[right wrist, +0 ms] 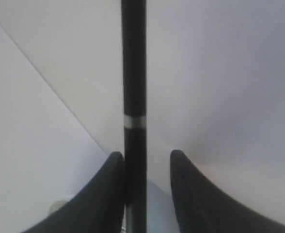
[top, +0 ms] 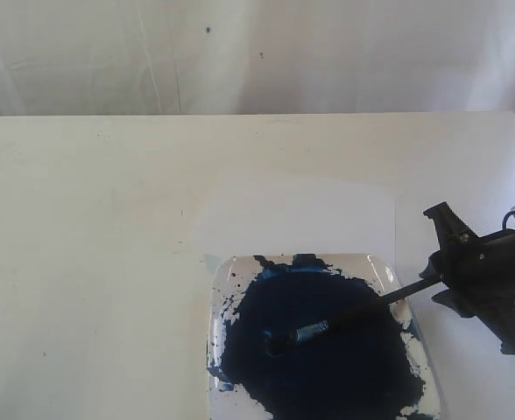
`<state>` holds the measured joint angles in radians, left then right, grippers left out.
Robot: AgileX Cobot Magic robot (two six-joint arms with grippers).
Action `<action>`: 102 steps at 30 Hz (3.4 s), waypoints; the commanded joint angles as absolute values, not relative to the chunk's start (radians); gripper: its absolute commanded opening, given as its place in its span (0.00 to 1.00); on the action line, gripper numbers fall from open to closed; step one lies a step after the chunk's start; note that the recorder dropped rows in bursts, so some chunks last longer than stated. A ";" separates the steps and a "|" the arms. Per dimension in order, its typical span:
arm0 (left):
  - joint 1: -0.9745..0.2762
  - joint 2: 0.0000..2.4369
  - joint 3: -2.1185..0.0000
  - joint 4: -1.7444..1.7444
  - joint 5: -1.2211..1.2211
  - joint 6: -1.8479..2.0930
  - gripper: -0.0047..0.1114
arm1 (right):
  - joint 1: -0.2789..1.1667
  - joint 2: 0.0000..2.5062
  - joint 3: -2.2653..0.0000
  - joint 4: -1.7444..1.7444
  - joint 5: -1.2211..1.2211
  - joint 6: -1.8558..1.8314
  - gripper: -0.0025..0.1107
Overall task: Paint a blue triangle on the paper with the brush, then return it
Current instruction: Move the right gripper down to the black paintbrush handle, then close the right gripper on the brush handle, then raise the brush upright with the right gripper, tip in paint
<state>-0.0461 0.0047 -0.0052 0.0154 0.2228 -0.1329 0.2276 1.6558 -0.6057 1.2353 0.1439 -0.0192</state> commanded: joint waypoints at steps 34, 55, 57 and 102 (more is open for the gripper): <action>-0.052 0.000 0.000 0.012 0.225 -0.132 0.04 | 0.228 1.657 -0.630 1.262 0.152 -0.023 0.05; -0.052 0.000 0.000 0.012 0.225 -0.132 0.04 | 0.228 1.292 -0.657 1.257 0.114 -0.313 0.02; -0.052 0.000 0.000 0.012 0.225 -0.132 0.04 | 0.228 1.252 -0.671 1.257 0.112 -0.315 0.02; -0.052 0.000 0.000 0.012 0.225 -0.132 0.04 | 0.228 1.200 -0.732 1.744 0.935 -1.959 0.02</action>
<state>-0.0479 0.0047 -0.0052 0.0154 0.2228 -0.1329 0.2291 1.2049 -0.7253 1.7419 0.8253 -1.8729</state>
